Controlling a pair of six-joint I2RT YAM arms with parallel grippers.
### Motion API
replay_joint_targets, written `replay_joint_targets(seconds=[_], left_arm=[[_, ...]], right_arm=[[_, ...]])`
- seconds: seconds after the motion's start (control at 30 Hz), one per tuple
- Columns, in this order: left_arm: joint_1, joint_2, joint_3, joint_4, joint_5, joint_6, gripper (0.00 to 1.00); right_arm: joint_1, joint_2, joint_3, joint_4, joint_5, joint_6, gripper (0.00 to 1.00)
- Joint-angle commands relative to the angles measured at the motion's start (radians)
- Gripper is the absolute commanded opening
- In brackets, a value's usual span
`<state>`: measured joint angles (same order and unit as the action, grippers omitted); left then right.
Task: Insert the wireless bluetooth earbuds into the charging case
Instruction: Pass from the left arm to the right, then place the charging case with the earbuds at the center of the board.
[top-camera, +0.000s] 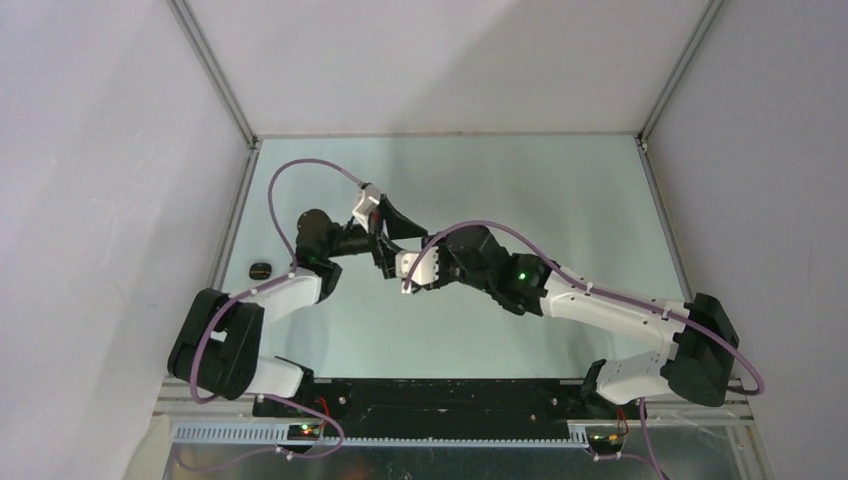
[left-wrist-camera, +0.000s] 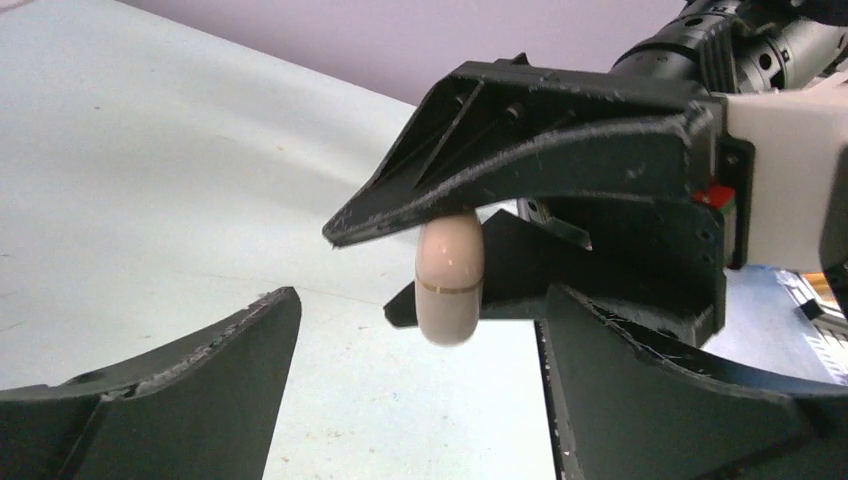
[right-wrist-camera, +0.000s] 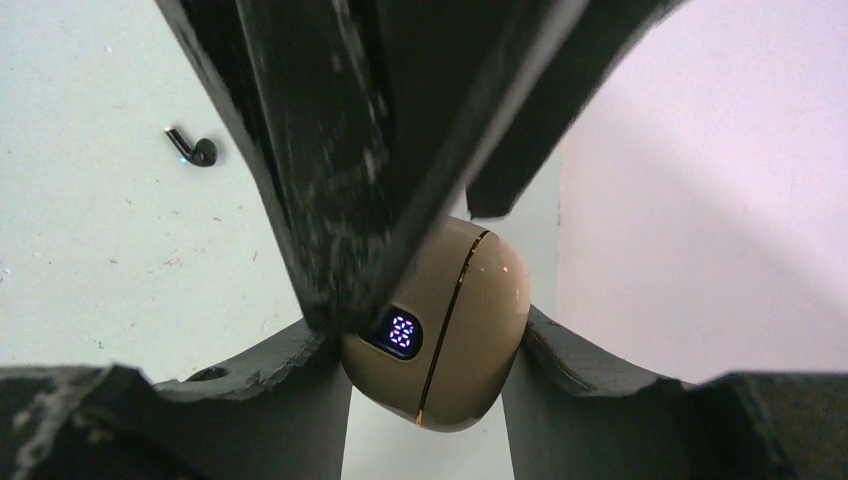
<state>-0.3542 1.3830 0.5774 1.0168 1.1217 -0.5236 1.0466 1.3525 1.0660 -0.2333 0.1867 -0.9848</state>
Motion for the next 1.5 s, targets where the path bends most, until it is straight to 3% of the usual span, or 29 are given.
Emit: replay_joint_targets(seconds=[0.0, 0.23, 0.4, 0.6, 0.73, 1.0, 1.17, 1.33, 1.47], left_arm=[[0.046, -0.037, 0.002, 0.043, -0.005, 0.008, 0.99], [0.154, -0.049, 0.002, -0.061, -0.115, 0.114, 0.99], [0.179, -0.115, -0.004, -0.216, -0.239, 0.276, 0.99], [0.181, -0.186, 0.02, -0.322, -0.27, 0.363, 1.0], [0.179, -0.222, 0.058, -0.45, -0.288, 0.476, 0.99], [0.19, -0.342, 0.135, -0.741, -0.288, 0.787, 0.99], [0.257, -0.399, 0.23, -1.156, -0.19, 1.14, 0.99], [0.409, -0.438, 0.258, -1.379, -0.152, 1.256, 0.99], [0.448, -0.508, 0.209, -1.476, -0.202, 1.303, 1.0]], right_arm=[[-0.057, -0.043, 0.006, 0.008, -0.043, 0.033, 0.34], [-0.298, -0.006, 0.021, 0.026, -0.206, 0.058, 0.39], [-0.552, 0.152, 0.128, -0.032, -0.363, 0.07, 0.4], [-0.729, 0.385, 0.308, -0.229, -0.501, -0.048, 0.41], [-0.768, 0.558, 0.486, -0.424, -0.557, -0.126, 0.39], [-0.762, 0.805, 0.699, -0.622, -0.482, -0.239, 0.41], [-0.765, 0.875, 0.739, -0.685, -0.433, -0.289, 0.44], [-0.761, 0.905, 0.756, -0.732, -0.425, -0.32, 0.55], [-0.762, 0.911, 0.764, -0.761, -0.41, -0.329, 0.66]])
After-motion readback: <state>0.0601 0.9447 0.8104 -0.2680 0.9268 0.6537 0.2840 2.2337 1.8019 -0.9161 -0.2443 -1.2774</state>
